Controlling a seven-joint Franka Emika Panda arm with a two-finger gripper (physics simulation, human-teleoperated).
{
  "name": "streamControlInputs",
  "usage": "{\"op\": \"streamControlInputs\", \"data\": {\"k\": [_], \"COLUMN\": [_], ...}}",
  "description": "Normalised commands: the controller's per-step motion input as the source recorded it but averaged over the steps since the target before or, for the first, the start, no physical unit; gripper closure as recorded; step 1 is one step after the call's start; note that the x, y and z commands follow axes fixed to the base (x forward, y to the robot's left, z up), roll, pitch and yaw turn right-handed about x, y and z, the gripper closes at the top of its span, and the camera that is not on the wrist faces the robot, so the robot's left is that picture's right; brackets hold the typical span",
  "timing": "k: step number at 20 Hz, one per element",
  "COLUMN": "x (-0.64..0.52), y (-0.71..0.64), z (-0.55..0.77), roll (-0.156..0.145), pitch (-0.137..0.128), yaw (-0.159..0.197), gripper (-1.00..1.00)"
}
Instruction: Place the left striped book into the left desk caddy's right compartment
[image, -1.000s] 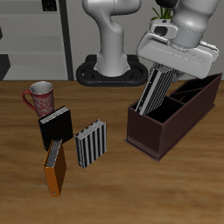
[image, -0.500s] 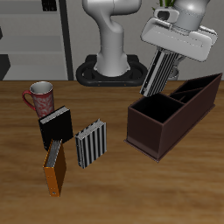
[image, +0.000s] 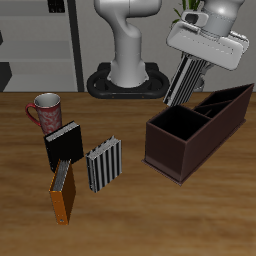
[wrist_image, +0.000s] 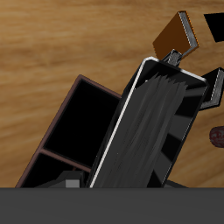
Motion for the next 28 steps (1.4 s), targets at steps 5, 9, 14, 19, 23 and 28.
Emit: {"op": "streamControlInputs", "data": {"k": [5,9,14,19,23,28], "x": [-0.08,0.11,0.1,0.15,0.12,0.08], "y": [0.27,0.26,0.22,0.09,0.18,0.13], "z": [0.04,-0.06,-0.07,-0.03,-0.07,-0.07], "roll": [0.013,0.024,0.058,-0.025,0.027,-0.005], "pitch": [-0.031,0.01,0.0,-0.003,0.015,-0.001], "yaw": [-0.022,-0.021,0.02,-0.029,0.001,-0.005], "gripper": [1.0,1.0,1.0,1.0,1.0,1.0]}}
